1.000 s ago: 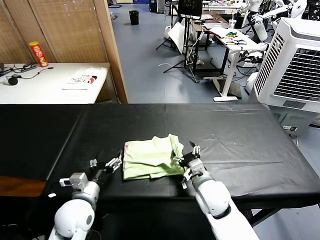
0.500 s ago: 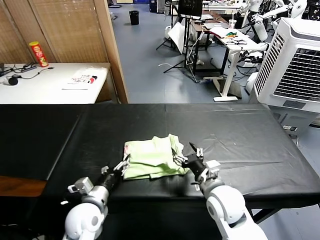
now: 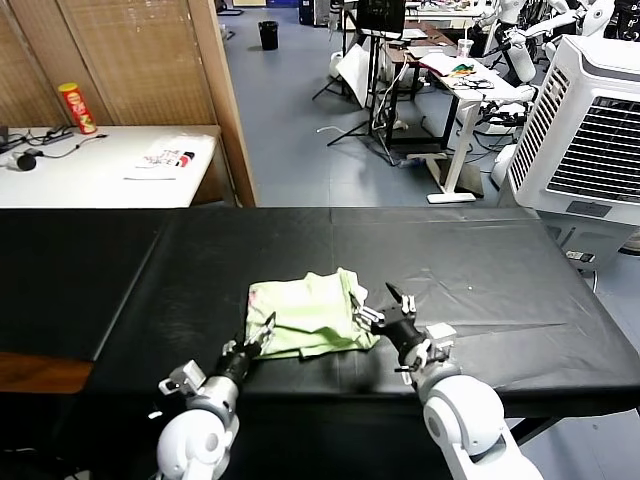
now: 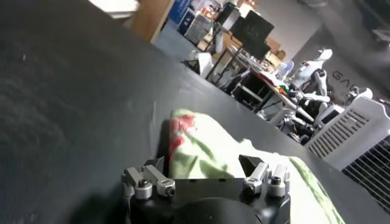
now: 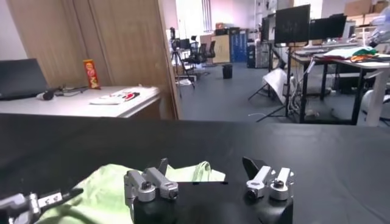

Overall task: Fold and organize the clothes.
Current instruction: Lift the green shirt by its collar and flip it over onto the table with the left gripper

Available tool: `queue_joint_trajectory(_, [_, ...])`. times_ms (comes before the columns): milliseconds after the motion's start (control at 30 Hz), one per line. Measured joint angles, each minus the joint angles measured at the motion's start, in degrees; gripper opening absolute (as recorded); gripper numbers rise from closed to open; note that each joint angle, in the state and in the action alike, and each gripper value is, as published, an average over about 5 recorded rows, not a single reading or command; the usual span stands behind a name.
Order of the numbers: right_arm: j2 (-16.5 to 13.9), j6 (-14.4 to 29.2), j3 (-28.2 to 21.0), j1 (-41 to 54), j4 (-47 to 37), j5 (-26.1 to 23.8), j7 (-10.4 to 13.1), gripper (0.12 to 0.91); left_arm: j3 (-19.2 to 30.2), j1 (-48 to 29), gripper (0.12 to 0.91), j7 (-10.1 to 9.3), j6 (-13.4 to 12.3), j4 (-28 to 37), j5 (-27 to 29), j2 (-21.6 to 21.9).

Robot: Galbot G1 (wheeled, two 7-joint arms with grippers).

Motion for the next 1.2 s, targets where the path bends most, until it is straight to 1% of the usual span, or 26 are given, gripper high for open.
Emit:
queue_joint_trajectory(67, [0.13,0.05,0.00,-0.04,-0.03,-0.05,-0.02,0.798,-0.10,-0.33,0.755,-0.13,-0.25,0.55,-0.22,-0.52])
queue_joint_trajectory(100, [0.19,0.08,0.01,-0.07,-0.05,-0.08,-0.02,0.798,-0.15,-0.52,0.721,-0.28,-0.32,0.84,-0.38,-0.76])
queue_joint_trajectory(200, [0.32,0.13,0.04,-0.18,-0.07,-0.16,-0.04,0.798,-0.26,-1.14,0.573,-0.78,-0.38,1.68,-0.83,-1.26])
queue_joint_trajectory(233, [0.35,0.15,0.07,-0.23,-0.08,-0.19,-0.04,0.798,-0.28,-1.37,0.506,-0.90,-0.35,1.98,-0.90,-1.35])
queue_joint_trajectory(300, [0.40,0.19,0.20,-0.36,-0.09,-0.27,-0.05,0.798,-0.33,-1.91,0.405,-0.98,-0.28,2.58,-0.83,-1.44])
queue_joint_trajectory(333, [0.43,0.23,0.29,-0.45,-0.10,-0.34,-0.05,0.798,-0.36,-2.21,0.338,-0.99,-0.24,2.84,-0.70,-1.45])
queue_joint_trajectory(367, [0.48,0.27,0.38,-0.55,-0.11,-0.46,-0.05,0.798,-0.39,-2.52,0.288,-0.98,-0.20,3.05,-0.42,-1.41])
queue_joint_trajectory(433, [0.59,0.44,0.57,-0.78,-0.15,-1.06,-0.14,0.798,-0.46,-3.22,0.196,-0.84,-0.05,3.28,0.68,-1.16])
queue_joint_trajectory(467, [0.67,0.56,0.69,-0.90,-0.18,-1.43,-0.20,0.798,-0.47,-3.58,0.169,-0.67,0.08,3.31,1.55,-0.94])
queue_joint_trajectory(533, [0.82,0.80,0.95,-1.10,-0.24,-2.21,-0.33,0.798,-0.42,-4.32,0.153,-0.09,0.43,3.20,3.88,-0.24])
queue_joint_trajectory(600, [0.99,0.96,1.26,-1.25,-0.31,-2.93,-0.42,0.798,-0.33,-4.97,0.159,0.48,0.86,2.89,6.42,0.79])
queue_joint_trajectory(733, [1.42,1.08,1.83,-1.50,-0.65,-4.84,-0.47,0.798,-0.55,-5.57,0.156,1.41,1.32,2.10,11.28,4.47])
queue_joint_trajectory(900, [2.19,1.23,2.38,-1.86,-1.32,-6.59,-0.48,0.798,-2.11,-4.68,0.156,2.16,1.27,0.96,13.92,12.14])
queue_joint_trajectory(1200, [3.14,1.56,2.65,-2.01,-2.12,-7.92,-0.52,0.798,-7.72,-2.14,0.156,2.87,1.57,-0.44,13.37,27.17])
